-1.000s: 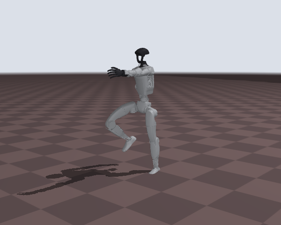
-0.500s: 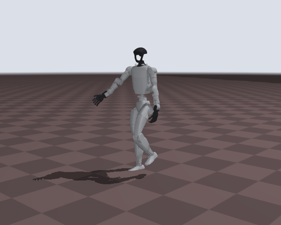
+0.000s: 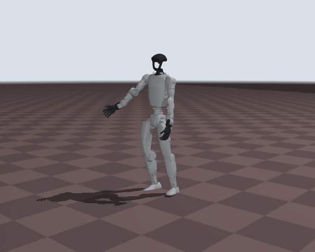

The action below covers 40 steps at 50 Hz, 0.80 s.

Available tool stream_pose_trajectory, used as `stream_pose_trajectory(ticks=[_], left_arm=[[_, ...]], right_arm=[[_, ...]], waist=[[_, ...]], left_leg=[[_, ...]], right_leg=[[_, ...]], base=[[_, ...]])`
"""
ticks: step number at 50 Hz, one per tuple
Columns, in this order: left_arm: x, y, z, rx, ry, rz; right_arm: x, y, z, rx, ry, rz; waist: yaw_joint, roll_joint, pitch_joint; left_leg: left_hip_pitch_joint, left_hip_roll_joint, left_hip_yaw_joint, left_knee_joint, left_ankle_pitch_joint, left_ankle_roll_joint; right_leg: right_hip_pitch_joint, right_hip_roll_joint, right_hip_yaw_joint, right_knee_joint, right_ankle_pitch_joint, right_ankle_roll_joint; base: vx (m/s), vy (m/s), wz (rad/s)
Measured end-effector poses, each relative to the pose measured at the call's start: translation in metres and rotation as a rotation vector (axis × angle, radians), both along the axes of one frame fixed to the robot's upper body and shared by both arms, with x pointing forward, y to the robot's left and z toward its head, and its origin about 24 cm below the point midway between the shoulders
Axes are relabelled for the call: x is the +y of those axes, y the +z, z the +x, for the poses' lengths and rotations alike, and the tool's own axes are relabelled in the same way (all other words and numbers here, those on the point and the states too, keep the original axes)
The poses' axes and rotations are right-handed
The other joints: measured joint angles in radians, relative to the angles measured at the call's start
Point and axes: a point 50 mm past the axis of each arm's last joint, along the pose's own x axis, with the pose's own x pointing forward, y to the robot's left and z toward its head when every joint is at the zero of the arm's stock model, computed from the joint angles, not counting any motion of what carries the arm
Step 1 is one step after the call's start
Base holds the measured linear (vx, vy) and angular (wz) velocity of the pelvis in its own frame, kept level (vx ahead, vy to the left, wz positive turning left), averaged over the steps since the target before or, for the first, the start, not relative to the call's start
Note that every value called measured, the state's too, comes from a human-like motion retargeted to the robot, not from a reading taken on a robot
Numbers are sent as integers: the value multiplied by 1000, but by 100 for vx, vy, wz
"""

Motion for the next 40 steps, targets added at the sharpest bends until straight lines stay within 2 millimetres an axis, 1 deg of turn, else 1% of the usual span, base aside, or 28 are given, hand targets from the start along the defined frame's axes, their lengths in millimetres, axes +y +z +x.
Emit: stream_pose_trajectory(ticks=[2,3,4,5,7,8,10,11,13,14,15,17,19,20,22,23,25,27,29,30,32,33,34,35,36,38,39,40], left_arm=[[-7,34,87,-188,-130,25],[-8,59,129,-283,-193,51],[-8,90,168,-386,-232,89],[-6,126,204,-495,-257,132],[1,207,258,-699,-275,237],[5,248,276,-792,-278,292],[14,325,297,-965,-272,391],[18,358,301,-1039,-264,430],[24,413,301,-1162,-242,499],[26,432,300,-1201,-234,528],[27,450,298,-1232,-227,556],[27,463,296,-1243,-229,590],[24,457,298,-1221,-242,586],[22,449,300,-1203,-251,572],[15,411,304,-1143,-271,504],[11,386,304,-1103,-278,460],[1,323,299,-998,-292,361],[-10,250,279,-839,-317,267],[-18,176,243,-642,-365,203],[-21,141,219,-534,-404,181],[-21,72,149,-249,-552,144],[-19,42,104,-86,-598,79],[-18,18,56,42,-563,-5],[-17,1,7,151,-485,-91],[-15,-11,-42,235,-354,-160],[-14,-16,-135,377,-75,-262],[-14,-11,-177,440,47,-295],[-14,-3,-218,500,158,-319]], right_arm=[[2,-74,-77,322,136,-22],[6,-104,-123,499,213,-7],[12,-127,-170,666,278,29],[19,-144,-219,826,334,80],[37,-159,-306,1062,397,206],[46,-159,-344,1150,412,271],[61,-153,-409,1281,419,397],[66,-146,-436,1327,400,455],[75,-130,-484,1406,329,561],[78,-121,-503,1440,279,602],[81,-112,-521,1471,226,637],[84,-100,-542,1513,145,672],[87,-97,-547,1521,112,681],[88,-99,-545,1514,109,679],[88,-111,-525,1464,126,649],[86,-118,-511,1428,134,624],[78,-136,-471,1338,134,558],[65,-151,-417,1221,114,478],[47,-160,-348,1068,72,381],[37,-159,-308,976,47,332],[17,-143,-221,752,-2,248],[6,-128,-177,644,-17,212],[-6,-105,-132,515,-45,164],[-19,-75,-89,375,-83,116],[-29,-38,-48,212,-114,83],[-38,48,20,-115,-152,50],[-38,94,45,-264,-154,48],[-37,139,63,-407,-150,52]], waist=[[-113,52,-45],[-158,59,-64],[-203,65,-62],[-247,70,-47],[-319,72,-2],[-346,71,16],[-386,69,41],[-400,70,47],[-421,73,51],[-425,73,48],[-428,73,43],[-424,68,26],[-408,60,9],[-397,56,1],[-369,51,-15],[-353,48,-22],[-314,40,-24],[-250,17,-17],[-152,-17,2],[-91,-39,12],[30,-98,21],[64,-122,11],[80,-122,-6],[86,-110,-27],[89,-101,-22],[98,-92,-15],[107,-93,-15],[118,-96,-16]], left_leg=[[-26,41,-51,-95,58,-51],[-65,52,-80,-95,63,-54],[-82,63,-108,-95,66,-55],[-87,74,-136,-95,67,-53],[-80,85,-172,-95,77,-45],[-78,86,-180,-95,82,-38],[-77,86,-188,-95,91,-11],[-75,89,-187,-95,93,2],[-73,95,-183,-95,98,18],[-74,97,-180,-95,101,18],[-77,98,-176,-95,104,16],[-83,93,-172,-95,104,7],[-88,82,-168,-95,99,2],[-89,76,-167,-95,95,1],[-89,64,-167,-95,83,1],[-87,56,-168,-95,77,3],[-73,30,-173,-95,70,12],[-51,-11,-169,-94,69,23],[-39,-56,-145,-65,59,37],[-48,-77,-124,-26,47,50],[-177,-92,-56,226,22,80],[-322,-60,-31,473,1,76],[-483,-7,-39,727,-13,77],[-652,58,-63,985,-23,79],[-758,89,-87,1168,-55,87],[-942,163,-102,1501,-133,121],[-1017,206,-96,1641,-166,147],[-1087,251,-87,1772,-193,174]], right_leg=[[-251,7,-58,398,40,-29],[-406,-12,-64,617,106,-23],[-527,-28,-62,804,161,-10],[-632,-42,-56,976,209,6],[-787,-95,-57,1276,128,-18],[-854,-138,-65,1411,61,-50],[-966,-219,-74,1634,-25,-114],[-1004,-234,-70,1709,-33,-132],[-1063,-228,-56,1819,-36,-148],[-1079,-210,-48,1849,-40,-146],[-1090,-188,-40,1872,-47,-141],[-1075,-154,-30,1868,-74,-129],[-1026,-122,-22,1806,-90,-109],[-992,-104,-18,1757,-92,-96],[-891,-68,-13,1588,-76,-63],[-828,-56,-12,1476,-63,-48],[-661,-54,-21,1179,-28,-26],[-437,-72,-51,764,-14,-10],[-199,-81,-73,337,-67,15],[-96,-87,-71,149,-101,31],[9,-123,-33,-103,-61,54],[25,-137,-22,-197,-10,52],[19,-129,-14,-243,26,45],[0,-109,-8,-266,53,36],[3,-105,-3,-266,60,38],[-1,-100,8,-266,68,41],[-9,-99,17,-266,68,37],[-20,-99,27,-266,67,30]], base=[[-19,19,194],[-17,10,159],[-13,6,147],[-7,5,138],[-4,7,103],[-2,9,55],[0,10,15],[3,8,-8],[5,4,-18],[7,0,-20],[7,-2,-18],[7,-3,-16],[6,-4,-17],[5,-4,-15],[0,0,0],[0,0,0],[6,-3,-5],[8,-6,-35],[5,-14,-103],[-3,-22,-164],[-13,-26,-159],[-20,-24,-86],[-22,-20,-31],[-16,-13,-8],[-11,-8,-6],[-5,-5,-22],[-3,-5,-35],[-2,-5,-39]])
